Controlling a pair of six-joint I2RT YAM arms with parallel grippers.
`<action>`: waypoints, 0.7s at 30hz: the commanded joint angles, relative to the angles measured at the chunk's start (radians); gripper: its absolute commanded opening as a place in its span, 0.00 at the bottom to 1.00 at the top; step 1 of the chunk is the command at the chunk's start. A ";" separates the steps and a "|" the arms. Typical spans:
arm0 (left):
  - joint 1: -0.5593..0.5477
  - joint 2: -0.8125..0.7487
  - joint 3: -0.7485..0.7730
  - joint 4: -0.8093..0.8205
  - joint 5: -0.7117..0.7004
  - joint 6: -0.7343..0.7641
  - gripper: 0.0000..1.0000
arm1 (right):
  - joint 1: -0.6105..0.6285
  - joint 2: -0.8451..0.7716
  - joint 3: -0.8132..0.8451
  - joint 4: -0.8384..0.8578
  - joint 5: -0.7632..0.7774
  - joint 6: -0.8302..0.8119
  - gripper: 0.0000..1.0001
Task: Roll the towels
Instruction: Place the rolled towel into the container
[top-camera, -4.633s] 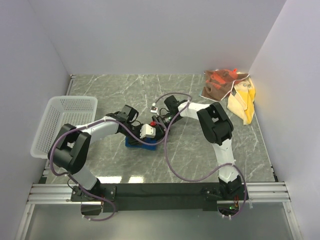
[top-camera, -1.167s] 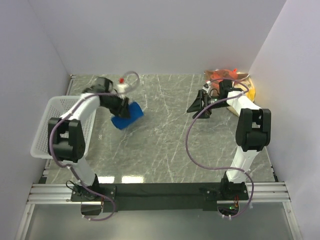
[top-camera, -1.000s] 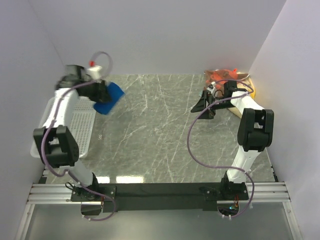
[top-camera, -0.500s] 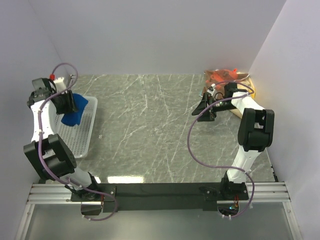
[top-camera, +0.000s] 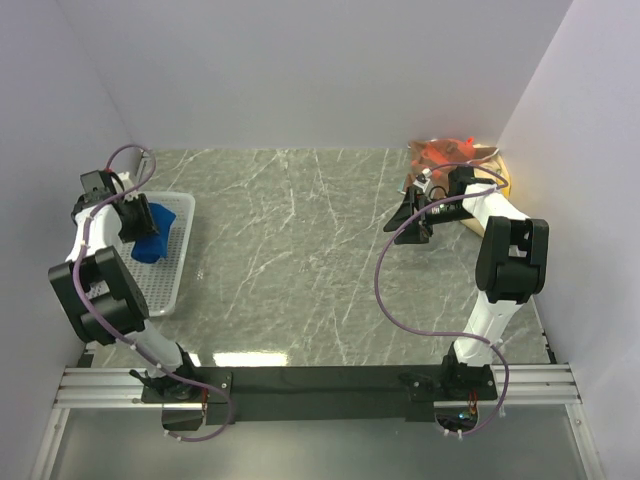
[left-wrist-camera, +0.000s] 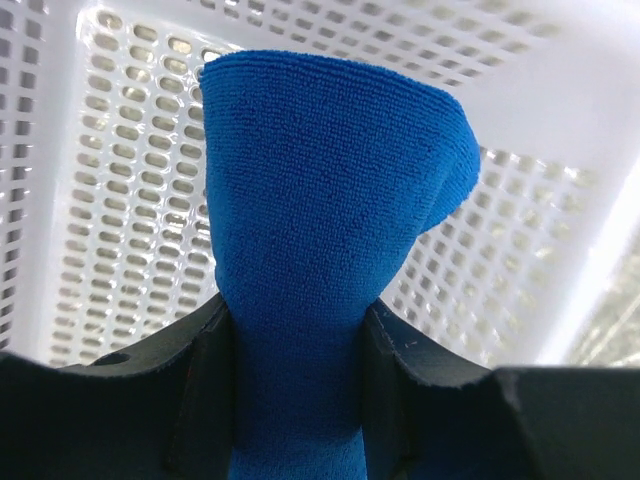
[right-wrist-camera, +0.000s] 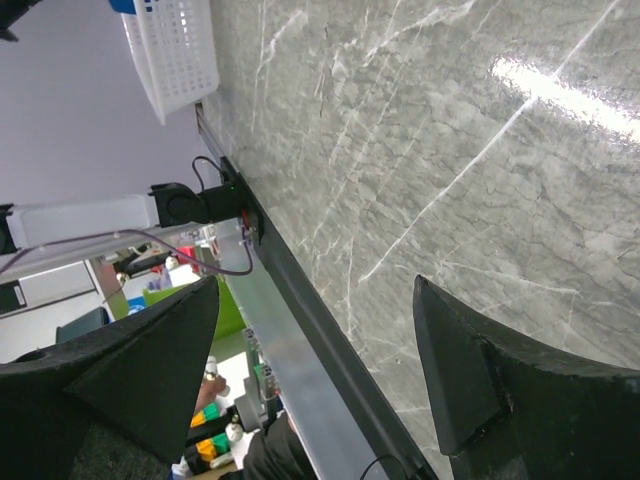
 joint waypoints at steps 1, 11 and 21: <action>-0.006 0.039 0.000 0.070 -0.006 -0.057 0.00 | -0.003 -0.010 0.009 -0.014 -0.026 -0.022 0.84; -0.052 0.091 -0.014 0.099 0.012 -0.086 0.06 | -0.003 0.007 0.012 -0.008 -0.039 -0.009 0.84; -0.054 0.123 -0.024 0.106 0.023 -0.088 0.34 | -0.003 0.026 0.026 -0.019 -0.044 -0.015 0.84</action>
